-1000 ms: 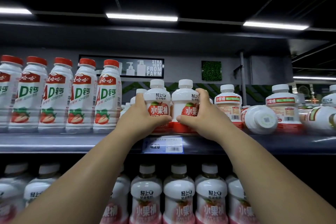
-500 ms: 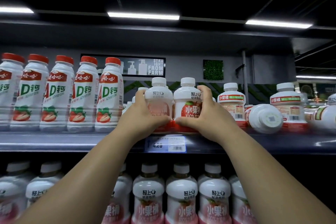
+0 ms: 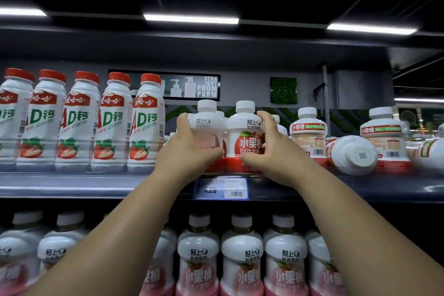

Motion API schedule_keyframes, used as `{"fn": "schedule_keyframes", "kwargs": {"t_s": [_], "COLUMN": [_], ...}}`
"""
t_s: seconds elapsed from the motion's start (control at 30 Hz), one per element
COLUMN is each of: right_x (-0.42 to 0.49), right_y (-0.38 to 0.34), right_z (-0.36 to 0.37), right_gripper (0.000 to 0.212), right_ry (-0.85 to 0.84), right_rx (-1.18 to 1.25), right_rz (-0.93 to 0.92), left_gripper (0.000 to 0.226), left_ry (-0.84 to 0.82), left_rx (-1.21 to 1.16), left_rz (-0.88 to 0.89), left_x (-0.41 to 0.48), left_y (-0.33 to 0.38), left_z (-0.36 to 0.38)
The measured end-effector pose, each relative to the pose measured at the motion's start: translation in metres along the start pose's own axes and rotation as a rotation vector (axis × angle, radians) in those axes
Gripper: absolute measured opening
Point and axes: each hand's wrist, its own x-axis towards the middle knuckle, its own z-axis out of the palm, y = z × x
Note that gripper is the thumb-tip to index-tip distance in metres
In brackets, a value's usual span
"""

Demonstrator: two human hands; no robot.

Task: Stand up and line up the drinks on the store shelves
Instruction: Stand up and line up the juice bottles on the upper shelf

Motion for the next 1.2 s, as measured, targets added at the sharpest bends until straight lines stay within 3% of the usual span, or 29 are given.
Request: {"fn": "schedule_keyframes", "kwargs": {"t_s": [0.23, 0.4, 0.57, 0.67, 0.87, 1.03, 1.2], "right_x": [0.003, -0.005, -0.018, -0.02, -0.006, 0.012, 0.018], "right_y": [-0.003, -0.003, 0.012, 0.031, 0.046, 0.048, 0.052], "right_z": [0.005, 0.004, -0.003, -0.009, -0.034, -0.041, -0.04], "right_gripper": [0.105, 0.107, 0.096, 0.09, 0.089, 0.105, 0.088], "right_ry": [0.04, 0.111, 0.337, 0.422, 0.324, 0.18, 0.235], "right_rx": [-0.112, -0.17, -0.086, -0.112, -0.215, -0.32, -0.27], "right_rz": [0.007, -0.002, -0.046, 0.055, 0.211, 0.317, 0.293], "left_gripper": [0.09, 0.113, 0.103, 0.091, 0.082, 0.08, 0.074], "left_ry": [0.052, 0.016, 0.151, 0.222, 0.237, 0.256, 0.268], "left_rx": [0.058, 0.008, 0.228, 0.383, 0.369, 0.412, 0.366], "left_rz": [-0.008, -0.03, 0.216, 0.389, 0.443, 0.409, 0.392], "left_x": [0.003, 0.005, -0.005, -0.01, -0.014, -0.012, -0.012], "left_y": [-0.002, -0.003, 0.005, 0.014, 0.062, 0.062, 0.058], "left_z": [0.003, 0.006, 0.015, 0.02, 0.055, 0.073, 0.071]}}
